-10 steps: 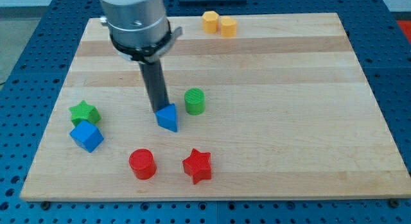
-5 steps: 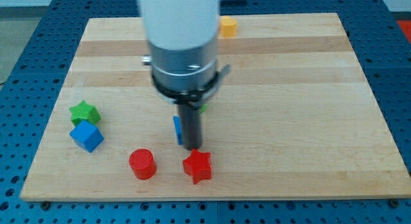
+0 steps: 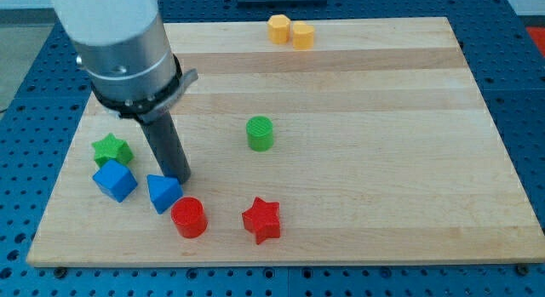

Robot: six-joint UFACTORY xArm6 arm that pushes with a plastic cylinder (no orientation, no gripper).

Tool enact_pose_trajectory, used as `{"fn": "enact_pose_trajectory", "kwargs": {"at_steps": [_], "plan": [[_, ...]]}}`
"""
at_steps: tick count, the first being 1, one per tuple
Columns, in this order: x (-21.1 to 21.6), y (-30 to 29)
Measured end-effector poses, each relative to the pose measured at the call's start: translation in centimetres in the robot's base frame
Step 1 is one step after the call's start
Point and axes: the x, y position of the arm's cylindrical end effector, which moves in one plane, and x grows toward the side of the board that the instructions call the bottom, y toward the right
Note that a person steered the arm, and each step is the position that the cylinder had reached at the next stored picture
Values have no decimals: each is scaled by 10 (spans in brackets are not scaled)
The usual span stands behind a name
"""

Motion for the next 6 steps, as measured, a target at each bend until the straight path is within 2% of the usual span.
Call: {"fn": "enact_pose_trajectory", "kwargs": {"at_steps": [1, 4, 5, 6], "plan": [[11, 65], [19, -8], [21, -11], [21, -50]]}}
